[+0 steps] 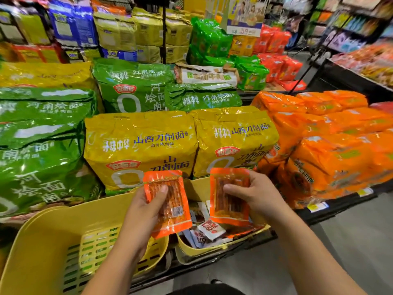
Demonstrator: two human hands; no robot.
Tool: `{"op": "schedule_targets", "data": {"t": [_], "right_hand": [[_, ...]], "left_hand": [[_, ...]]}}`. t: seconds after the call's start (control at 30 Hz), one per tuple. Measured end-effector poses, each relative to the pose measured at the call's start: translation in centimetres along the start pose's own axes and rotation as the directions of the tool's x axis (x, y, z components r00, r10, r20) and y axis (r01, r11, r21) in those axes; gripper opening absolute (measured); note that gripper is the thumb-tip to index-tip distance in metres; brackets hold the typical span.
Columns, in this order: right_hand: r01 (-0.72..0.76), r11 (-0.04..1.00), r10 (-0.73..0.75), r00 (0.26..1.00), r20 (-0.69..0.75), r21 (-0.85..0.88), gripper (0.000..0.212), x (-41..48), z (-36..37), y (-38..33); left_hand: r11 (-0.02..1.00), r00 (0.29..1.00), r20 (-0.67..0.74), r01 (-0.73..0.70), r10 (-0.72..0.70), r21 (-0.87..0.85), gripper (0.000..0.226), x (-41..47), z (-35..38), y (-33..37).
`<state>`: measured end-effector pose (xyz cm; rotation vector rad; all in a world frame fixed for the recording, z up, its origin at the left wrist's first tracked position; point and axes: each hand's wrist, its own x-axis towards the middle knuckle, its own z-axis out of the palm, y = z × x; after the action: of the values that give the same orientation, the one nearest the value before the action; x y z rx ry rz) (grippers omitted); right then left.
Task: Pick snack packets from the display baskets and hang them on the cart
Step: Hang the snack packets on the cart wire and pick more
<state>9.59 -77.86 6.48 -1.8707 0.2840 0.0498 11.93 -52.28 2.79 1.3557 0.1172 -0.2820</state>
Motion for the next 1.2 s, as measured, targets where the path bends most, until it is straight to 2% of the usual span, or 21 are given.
{"op": "schedule_targets", "data": {"t": [0.07,0.1,0.23,0.3,0.33,0.4,0.43,0.47,0.5,0.57,0.63,0.7,0.73,0.83,0.97,1.03,1.13,1.2], "right_hand": [[0.043,0.979,-0.051,0.998,0.038,0.201,0.027,-0.2,0.0,-1.8],[0.048,0.971,-0.065,0.996,0.066,0.232,0.028,-0.1,0.2,-2.5],[-0.032,0.977,-0.025,0.964,0.264,0.209,0.024,0.9,2.0,-3.1],[0.005,0.995,-0.030,0.964,0.265,0.097,0.025,1.4,2.3,-2.9],[0.067,0.997,-0.060,0.973,0.222,-0.025,0.027,1.8,1.7,-2.2],[0.182,0.928,-0.138,0.979,0.152,-0.326,0.028,2.4,0.2,-0.8],[0.171,0.882,-0.101,0.979,0.177,-0.440,0.024,2.7,-0.6,0.2],[0.135,0.834,0.001,0.969,0.247,-0.536,0.021,2.8,-1.1,1.3],[0.126,0.757,0.128,0.934,0.334,-0.642,0.028,3.0,-1.0,2.4],[0.177,0.606,0.346,0.819,0.457,-0.776,0.058,3.4,0.1,4.7],[0.136,0.601,0.477,0.730,0.490,-0.788,0.080,3.6,1.6,5.8],[0.136,0.594,0.515,0.693,0.505,-0.793,0.089,4.2,2.7,6.4],[0.168,0.555,0.528,0.686,0.501,-0.815,0.090,4.5,2.9,6.4],[0.214,0.478,0.530,0.703,0.474,-0.852,0.082,4.9,3.2,6.1],[0.149,0.495,0.517,0.741,0.428,-0.856,0.076,5.7,3.0,6.5],[0.162,0.482,0.516,0.742,0.428,-0.861,0.071,5.9,2.9,6.5],[0.108,0.505,0.499,0.773,0.391,-0.856,0.047,6.2,2.6,6.7],[0.075,0.559,0.406,0.844,0.351,-0.826,0.028,6.3,1.8,6.9]], "left_hand": [[0.999,0.999,0.047,0.028,-0.027,-0.026,0.038,0.1,1.1,0.2],[0.998,0.996,0.073,0.047,-0.044,-0.037,0.041,0.1,1.6,0.3],[0.992,0.979,0.166,0.124,-0.119,-0.018,0.072,0.3,3.1,0.1],[0.992,0.979,0.163,0.124,-0.123,0.003,0.065,0.3,3.3,-0.2],[0.993,0.983,0.140,0.116,-0.116,0.013,0.062,0.4,3.3,-0.3],[0.994,0.990,0.088,0.112,-0.112,0.006,0.064,0.4,3.1,-0.4],[0.994,0.992,0.066,0.111,-0.110,-0.015,0.060,0.4,2.8,-0.5],[0.994,0.993,0.047,0.108,-0.106,-0.036,0.051,0.4,2.5,-0.4],[0.993,0.994,0.023,0.104,-0.103,-0.054,0.046,0.4,2.2,-0.2],[0.993,0.996,-0.015,0.090,-0.091,-0.075,0.045,0.5,1.7,-0.1],[0.993,0.996,-0.039,0.079,-0.083,-0.089,0.051,0.5,1.4,0.1],[0.992,0.994,-0.060,0.084,-0.090,-0.097,0.052,0.4,1.0,0.0],[0.991,0.993,-0.077,0.086,-0.093,-0.099,0.051,0.2,0.7,0.0],[0.991,0.987,-0.130,0.078,-0.093,-0.112,0.046,-0.3,-0.1,0.0],[0.989,0.985,-0.154,0.059,-0.080,-0.133,0.045,-0.7,-1.1,0.2],[0.991,0.985,-0.160,0.047,-0.067,-0.121,0.048,-1.0,-1.4,0.3],[0.994,0.986,-0.156,0.042,-0.058,-0.105,0.050,-1.5,-2.0,0.4],[0.993,0.985,-0.158,0.048,-0.064,-0.103,0.050,-1.8,-2.6,0.5]]}}
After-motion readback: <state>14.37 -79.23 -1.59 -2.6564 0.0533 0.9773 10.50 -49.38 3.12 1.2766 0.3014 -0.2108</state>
